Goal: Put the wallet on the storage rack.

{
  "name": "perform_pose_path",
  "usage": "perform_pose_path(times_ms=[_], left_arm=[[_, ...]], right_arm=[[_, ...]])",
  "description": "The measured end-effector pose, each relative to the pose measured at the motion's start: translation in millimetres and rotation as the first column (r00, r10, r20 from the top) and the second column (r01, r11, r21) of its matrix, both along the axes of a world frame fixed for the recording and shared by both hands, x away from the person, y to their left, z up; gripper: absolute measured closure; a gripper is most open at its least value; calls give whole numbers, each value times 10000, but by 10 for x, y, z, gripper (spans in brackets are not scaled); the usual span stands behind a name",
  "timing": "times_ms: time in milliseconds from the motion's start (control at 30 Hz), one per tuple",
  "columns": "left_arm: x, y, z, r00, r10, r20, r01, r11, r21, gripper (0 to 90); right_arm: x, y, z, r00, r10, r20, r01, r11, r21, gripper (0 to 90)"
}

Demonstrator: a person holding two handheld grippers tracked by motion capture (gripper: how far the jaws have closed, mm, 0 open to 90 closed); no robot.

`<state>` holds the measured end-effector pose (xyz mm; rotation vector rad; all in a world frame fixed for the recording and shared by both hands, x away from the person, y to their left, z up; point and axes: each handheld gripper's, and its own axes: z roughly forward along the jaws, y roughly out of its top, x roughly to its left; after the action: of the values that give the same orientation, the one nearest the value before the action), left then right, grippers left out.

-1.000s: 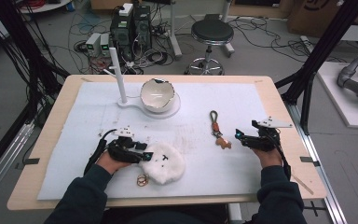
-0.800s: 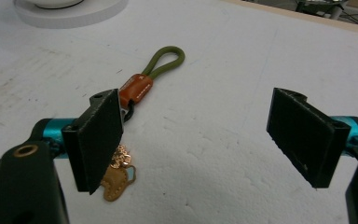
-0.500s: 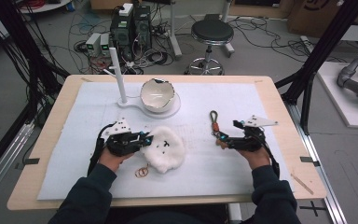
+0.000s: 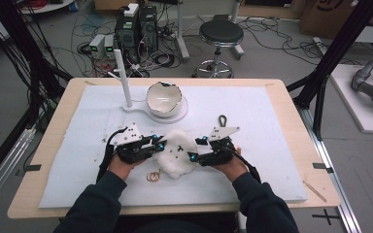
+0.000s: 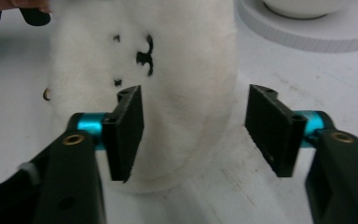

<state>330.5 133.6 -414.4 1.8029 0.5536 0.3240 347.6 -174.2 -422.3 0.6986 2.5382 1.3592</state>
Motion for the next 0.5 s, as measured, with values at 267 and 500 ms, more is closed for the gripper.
perform_pose_path(times_ms=[267,500], left_arm=[[31,-12,-28,9977,79,-670,-96,9997,-242,604],[136,44,-132,9581,39,-2863,-76,9999,-118,384]], right_arm=[[-10,58,-47,9963,778,365,-739,9923,-991,783],[-100,66,14,9794,1280,1563,-1063,9844,-1399,791]])
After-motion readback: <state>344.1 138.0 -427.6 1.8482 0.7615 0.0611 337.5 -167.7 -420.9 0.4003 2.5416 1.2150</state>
